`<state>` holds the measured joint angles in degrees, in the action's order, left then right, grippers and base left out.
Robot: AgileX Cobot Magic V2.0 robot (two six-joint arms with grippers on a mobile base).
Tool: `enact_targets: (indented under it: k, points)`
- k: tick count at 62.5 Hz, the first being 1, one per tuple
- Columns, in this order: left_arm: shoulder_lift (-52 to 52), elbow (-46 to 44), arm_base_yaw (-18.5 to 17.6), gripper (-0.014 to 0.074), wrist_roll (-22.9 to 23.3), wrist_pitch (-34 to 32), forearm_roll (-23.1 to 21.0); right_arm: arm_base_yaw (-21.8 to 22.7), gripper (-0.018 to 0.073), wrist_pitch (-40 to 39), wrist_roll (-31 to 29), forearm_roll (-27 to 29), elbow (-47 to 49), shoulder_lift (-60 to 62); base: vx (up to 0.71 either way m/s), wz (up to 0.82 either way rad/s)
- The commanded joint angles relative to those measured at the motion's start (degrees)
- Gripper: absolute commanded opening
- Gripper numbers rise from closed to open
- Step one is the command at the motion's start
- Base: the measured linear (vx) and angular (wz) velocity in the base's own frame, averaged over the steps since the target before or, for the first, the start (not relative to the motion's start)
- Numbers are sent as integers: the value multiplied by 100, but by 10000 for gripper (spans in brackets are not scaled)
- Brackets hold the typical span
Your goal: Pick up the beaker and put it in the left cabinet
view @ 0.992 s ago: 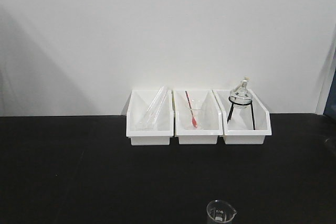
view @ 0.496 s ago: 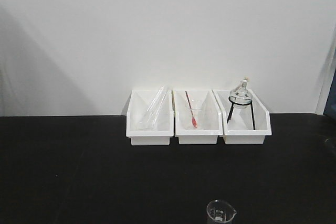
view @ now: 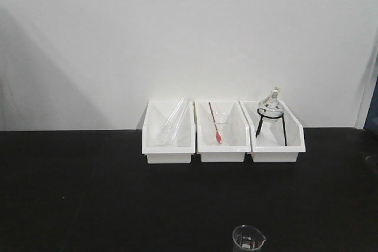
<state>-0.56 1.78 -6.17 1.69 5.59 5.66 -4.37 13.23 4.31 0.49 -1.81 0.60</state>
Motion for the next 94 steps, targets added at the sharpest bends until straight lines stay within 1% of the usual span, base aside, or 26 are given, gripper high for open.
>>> enact_targets:
  k: [1,94]
  points:
    - [-119,84,-35,-8,26,-521,-16,22,-1,-503,-12,-49,-21,80,0,0]
    - [-119,84,-35,-8,26,-521,-16,22,-1,-509,-12,-49,-21,80,0,0]
